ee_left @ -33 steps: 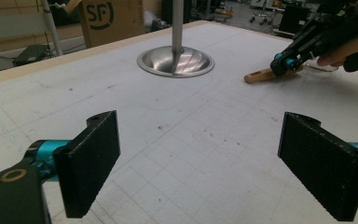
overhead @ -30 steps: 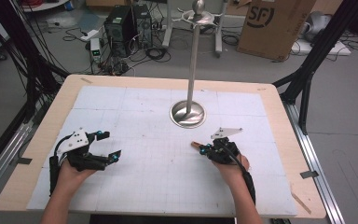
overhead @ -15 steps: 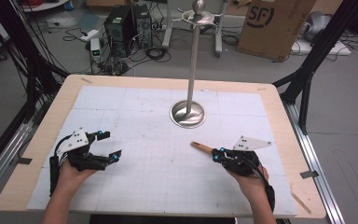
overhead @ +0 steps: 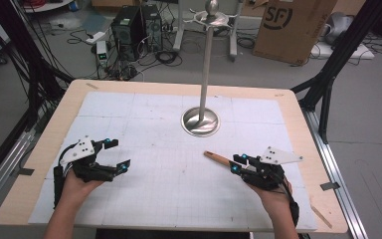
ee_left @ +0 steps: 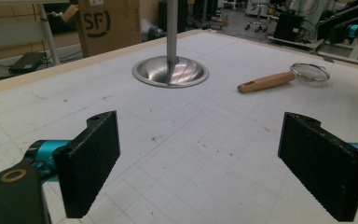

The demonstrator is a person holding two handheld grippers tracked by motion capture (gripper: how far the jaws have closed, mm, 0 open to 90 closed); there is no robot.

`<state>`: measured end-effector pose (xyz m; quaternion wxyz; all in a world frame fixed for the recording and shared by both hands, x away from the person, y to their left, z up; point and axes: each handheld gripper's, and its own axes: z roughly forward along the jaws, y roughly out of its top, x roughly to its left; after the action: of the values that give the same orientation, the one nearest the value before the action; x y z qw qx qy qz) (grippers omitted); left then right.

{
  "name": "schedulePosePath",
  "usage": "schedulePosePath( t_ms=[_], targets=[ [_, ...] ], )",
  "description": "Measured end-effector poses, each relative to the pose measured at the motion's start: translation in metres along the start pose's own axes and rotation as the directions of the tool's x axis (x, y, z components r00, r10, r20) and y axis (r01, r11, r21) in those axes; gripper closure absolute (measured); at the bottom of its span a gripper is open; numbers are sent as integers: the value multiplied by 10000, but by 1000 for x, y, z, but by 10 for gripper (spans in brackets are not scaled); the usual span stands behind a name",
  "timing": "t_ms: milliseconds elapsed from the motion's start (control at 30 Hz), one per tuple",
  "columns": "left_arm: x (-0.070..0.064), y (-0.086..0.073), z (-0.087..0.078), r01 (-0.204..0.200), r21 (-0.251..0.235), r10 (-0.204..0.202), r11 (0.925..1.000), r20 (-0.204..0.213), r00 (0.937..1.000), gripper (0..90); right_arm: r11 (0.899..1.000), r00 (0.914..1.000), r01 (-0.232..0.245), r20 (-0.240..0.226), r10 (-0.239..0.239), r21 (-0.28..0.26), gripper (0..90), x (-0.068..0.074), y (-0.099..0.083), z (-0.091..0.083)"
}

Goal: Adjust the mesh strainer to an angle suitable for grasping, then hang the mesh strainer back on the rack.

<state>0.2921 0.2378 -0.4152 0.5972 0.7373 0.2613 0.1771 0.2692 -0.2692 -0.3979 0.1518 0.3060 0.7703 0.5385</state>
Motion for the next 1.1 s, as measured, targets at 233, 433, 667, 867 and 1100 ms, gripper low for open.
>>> schedulePosePath(
  t_ms=[233,433,667,867,1100],
  targets=[
    [-2,1,-2,-138,94,138,9999,11,9999,134,10000,9998,74,195,-74,7,531,-3,2,5],
    [-3,1,-1,-95,82,95,9999,57,9999,134,9999,9997,114,215,-114,4,430,-4,3,7],
    [-3,2,-3,-127,56,127,9999,4,9999,134,10000,9987,28,514,-26,-48,376,-6,2,5],
    [-2,1,-2,-91,81,91,9999,13,10000,134,10000,9980,-75,629,73,24,327,-8,1,5],
    [1,0,-2,-17,35,17,10000,-4,10000,134,9998,9976,27,696,-41,212,327,-9,1,5]
  ],
)
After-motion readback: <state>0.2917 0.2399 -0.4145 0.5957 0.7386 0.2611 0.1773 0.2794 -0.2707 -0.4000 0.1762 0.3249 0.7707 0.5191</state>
